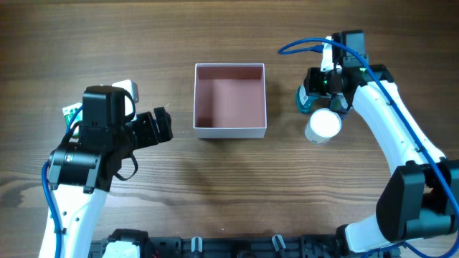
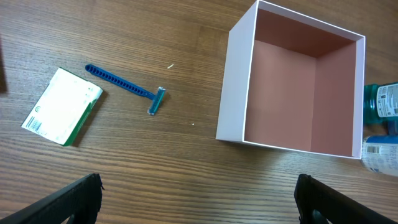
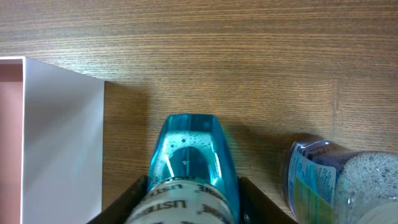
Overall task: Pack container
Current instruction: 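Reach the right gripper to the blue mouthwash bottle and grasp it, then carry the mouthwash bottle into the box and release it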
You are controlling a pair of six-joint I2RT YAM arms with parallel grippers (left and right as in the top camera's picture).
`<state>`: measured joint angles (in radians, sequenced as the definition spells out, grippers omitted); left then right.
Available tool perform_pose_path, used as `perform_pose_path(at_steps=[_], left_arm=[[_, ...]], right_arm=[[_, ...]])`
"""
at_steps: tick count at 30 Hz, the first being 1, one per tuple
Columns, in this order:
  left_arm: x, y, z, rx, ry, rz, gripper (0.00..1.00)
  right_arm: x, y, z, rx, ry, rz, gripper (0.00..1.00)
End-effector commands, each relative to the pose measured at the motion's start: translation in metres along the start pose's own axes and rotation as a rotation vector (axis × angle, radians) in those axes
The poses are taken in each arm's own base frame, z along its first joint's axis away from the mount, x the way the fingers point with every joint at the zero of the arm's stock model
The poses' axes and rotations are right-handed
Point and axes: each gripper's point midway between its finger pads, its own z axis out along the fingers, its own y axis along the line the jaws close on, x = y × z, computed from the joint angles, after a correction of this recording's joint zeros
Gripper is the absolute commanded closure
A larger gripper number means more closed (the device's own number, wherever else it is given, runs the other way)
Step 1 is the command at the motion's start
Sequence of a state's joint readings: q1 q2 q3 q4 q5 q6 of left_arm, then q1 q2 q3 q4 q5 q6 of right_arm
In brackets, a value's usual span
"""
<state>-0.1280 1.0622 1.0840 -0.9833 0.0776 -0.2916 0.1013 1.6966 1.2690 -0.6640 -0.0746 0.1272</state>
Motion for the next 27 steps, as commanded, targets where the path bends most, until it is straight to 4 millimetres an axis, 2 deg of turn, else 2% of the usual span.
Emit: perform_pose_path(at_steps=[1,9,11,12,16,19,21,24,25,27], left_arm=[[-0.007,-0.006,-0.005,0.026,-0.017,-0.007,0.00],[-0.007,-0.006,-0.005,0.027,-0.017,-0.007,0.00],[-0.007,-0.006,-0.005,0.026,-0.017,-0.007,0.00],[-0.007,-0.006,-0.005,0.026,-0.017,-0.007,0.00],[-0.008,-0.006,-0.004,0.028,-0.021,-0.007,0.00],[-0.008,-0.007,-0.005,0.028,-0.023,-0.007,0.00],[-0.008,-0.007,-0.005,0.029,-0.023,-0.007,0.00],[-0.008,-0.007,-0.005,0.029,-0.023,-0.007,0.00],[-0.008,-0.007,-0.005,0.029,-0.023,-0.007,0.00],[-0.008,-0.007,-0.005,0.029,-0.023,-0.007,0.00]], right_arm=[[-0.005,0.000,0.001,0.006,-0.004,0.006,0.62],[-0.005,0.000,0.001,0.006,-0.005,0.006,0.75],[-0.005,0.000,0.001,0.006,-0.005,0.006,0.86],[-0.005,0.000,0.001,0.006,-0.005,0.006,0.96],[-0.009,0.005,-0.005,-0.001,-0.023,-0.017,0.96],[-0.022,0.019,-0.025,-0.007,-0.080,-0.077,0.96],[-0.036,0.033,-0.048,-0.001,-0.141,-0.109,0.96],[-0.061,0.064,-0.099,0.008,-0.268,-0.153,0.96],[-0.072,0.086,-0.125,0.000,-0.329,-0.167,0.96],[-0.079,0.105,-0.146,0.005,-0.383,-0.150,0.96]])
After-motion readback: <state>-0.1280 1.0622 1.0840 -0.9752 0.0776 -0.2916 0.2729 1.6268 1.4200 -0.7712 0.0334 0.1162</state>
